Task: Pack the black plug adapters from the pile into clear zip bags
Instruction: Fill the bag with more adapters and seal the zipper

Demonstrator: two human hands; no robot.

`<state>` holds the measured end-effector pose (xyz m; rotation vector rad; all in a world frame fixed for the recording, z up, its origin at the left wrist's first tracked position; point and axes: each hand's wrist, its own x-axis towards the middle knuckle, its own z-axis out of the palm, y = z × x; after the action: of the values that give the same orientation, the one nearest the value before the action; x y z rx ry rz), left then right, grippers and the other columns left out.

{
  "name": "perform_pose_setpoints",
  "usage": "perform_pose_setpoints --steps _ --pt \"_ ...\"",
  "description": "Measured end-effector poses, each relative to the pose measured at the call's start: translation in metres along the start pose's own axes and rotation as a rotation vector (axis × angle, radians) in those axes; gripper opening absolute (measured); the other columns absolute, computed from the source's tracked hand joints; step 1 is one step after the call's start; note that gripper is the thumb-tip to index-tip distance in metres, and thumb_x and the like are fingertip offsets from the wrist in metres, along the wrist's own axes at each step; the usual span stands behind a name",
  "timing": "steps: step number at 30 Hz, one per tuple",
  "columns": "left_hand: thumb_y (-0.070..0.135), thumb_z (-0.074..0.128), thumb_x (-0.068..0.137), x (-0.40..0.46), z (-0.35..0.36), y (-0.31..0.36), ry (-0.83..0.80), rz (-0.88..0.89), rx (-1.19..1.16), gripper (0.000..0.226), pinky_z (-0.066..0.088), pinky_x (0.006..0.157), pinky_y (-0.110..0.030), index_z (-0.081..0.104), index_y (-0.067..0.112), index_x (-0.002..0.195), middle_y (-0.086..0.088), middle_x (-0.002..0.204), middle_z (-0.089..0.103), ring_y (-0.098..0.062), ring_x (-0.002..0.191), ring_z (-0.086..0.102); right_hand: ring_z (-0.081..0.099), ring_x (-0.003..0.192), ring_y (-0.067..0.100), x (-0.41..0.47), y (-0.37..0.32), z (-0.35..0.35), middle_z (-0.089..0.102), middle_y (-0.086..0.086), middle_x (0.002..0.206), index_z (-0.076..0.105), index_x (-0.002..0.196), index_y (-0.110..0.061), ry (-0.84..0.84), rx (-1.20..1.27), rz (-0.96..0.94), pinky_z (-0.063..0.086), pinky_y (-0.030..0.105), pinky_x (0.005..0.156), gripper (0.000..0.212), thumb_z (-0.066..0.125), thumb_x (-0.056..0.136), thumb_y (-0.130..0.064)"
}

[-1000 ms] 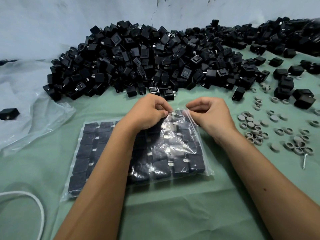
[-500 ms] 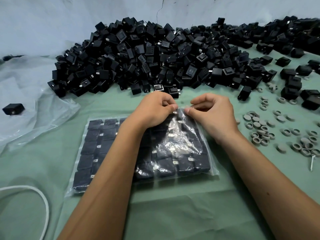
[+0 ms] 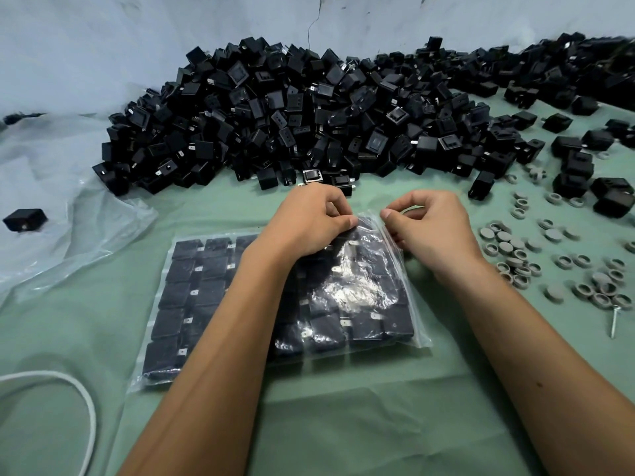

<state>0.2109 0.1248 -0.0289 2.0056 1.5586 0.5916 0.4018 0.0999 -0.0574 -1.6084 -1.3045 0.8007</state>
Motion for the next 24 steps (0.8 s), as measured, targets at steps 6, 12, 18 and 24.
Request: perform_pose_setpoints --steps 6,12,18,24 --pt "0.036 0.071 0.095 0.001 0.006 0.005 0.028 0.003 0.09 0.01 0.053 0.072 -0.031 0.07 0.027 0.09 0.01 0.082 0.07 -0.01 0.079 0.066 0.071 0.056 0.012 0.004 0.004 0.0 0.076 -0.002 0.068 0.075 0.082 -0.022 -0.013 0.049 0.007 0.06 0.035 0.063 0.01 0.077 0.089 -0.028" --pt "0.042 0.053 0.103 -0.003 0.026 0.019 0.083 0.023 0.296 0.022 0.046 0.097 -0.044 0.062 0.024 0.113 -0.004 0.114 0.056 -0.028 0.117 0.048 0.06 0.047 0.013 0.004 0.003 -0.001 0.073 0.004 0.064 0.071 0.092 -0.018 -0.115 0.075 -0.006 0.048 0.024 0.047 0.018 0.086 0.083 -0.022" --pt "0.05 0.037 0.107 -0.02 0.038 0.03 0.022 -0.035 0.436 0.057 0.014 0.127 -0.054 0.038 0.015 0.152 -0.012 0.165 0.025 -0.032 0.155 0.013 0.06 0.047 0.014 0.002 0.003 0.001 0.074 0.006 0.067 0.071 0.092 -0.018 -0.089 0.047 -0.014 0.05 0.03 0.052 0.015 0.083 0.085 -0.015" --pt "0.059 0.013 0.106 -0.035 0.051 0.032 -0.049 -0.112 0.521 0.074 -0.011 0.126 -0.052 -0.003 0.016 0.164 -0.003 0.172 -0.012 -0.029 0.157 -0.018 0.072 0.07 0.017 0.004 0.001 0.0 0.074 -0.001 0.072 0.075 0.088 -0.021 0.092 -0.112 -0.092 0.061 0.041 0.076 0.007 0.075 0.09 -0.028"
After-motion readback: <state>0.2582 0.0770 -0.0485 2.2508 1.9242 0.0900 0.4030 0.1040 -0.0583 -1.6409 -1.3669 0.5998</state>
